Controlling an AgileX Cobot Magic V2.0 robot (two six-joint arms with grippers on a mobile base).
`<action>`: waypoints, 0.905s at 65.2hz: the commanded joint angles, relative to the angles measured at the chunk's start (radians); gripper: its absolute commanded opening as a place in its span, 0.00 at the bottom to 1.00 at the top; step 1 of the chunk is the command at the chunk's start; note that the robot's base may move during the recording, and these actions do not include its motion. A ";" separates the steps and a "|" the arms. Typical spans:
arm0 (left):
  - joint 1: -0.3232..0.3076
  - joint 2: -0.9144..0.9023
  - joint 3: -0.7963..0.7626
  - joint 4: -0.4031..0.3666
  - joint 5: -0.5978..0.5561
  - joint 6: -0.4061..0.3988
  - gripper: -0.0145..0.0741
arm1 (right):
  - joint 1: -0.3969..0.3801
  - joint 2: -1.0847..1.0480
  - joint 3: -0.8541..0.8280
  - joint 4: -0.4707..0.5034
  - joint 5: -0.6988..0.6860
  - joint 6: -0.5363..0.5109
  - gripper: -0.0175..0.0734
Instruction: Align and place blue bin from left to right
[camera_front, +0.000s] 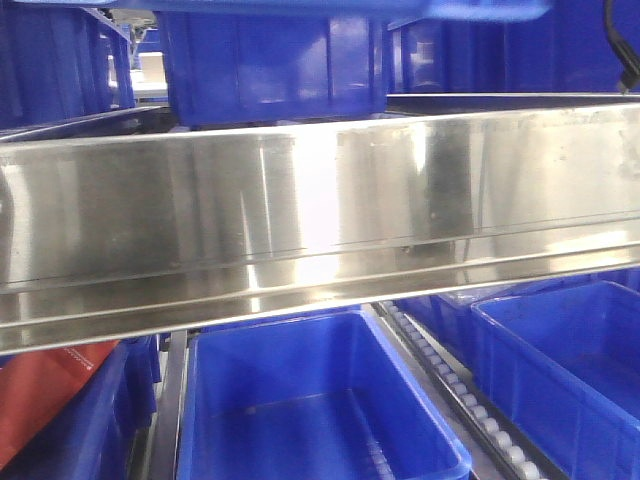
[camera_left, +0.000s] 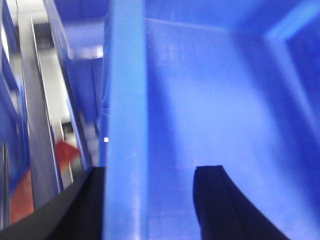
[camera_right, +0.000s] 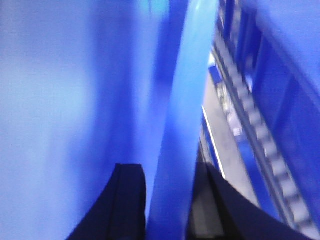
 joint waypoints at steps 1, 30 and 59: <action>-0.010 -0.025 -0.025 -0.088 -0.023 0.047 0.04 | -0.019 -0.009 -0.018 -0.008 -0.119 -0.038 0.02; -0.010 0.042 -0.025 -0.146 0.080 0.029 0.04 | -0.057 0.093 -0.018 0.032 -0.131 -0.083 0.02; -0.010 0.134 -0.025 -0.162 0.120 0.021 0.11 | -0.070 0.167 -0.018 0.032 -0.134 -0.091 0.04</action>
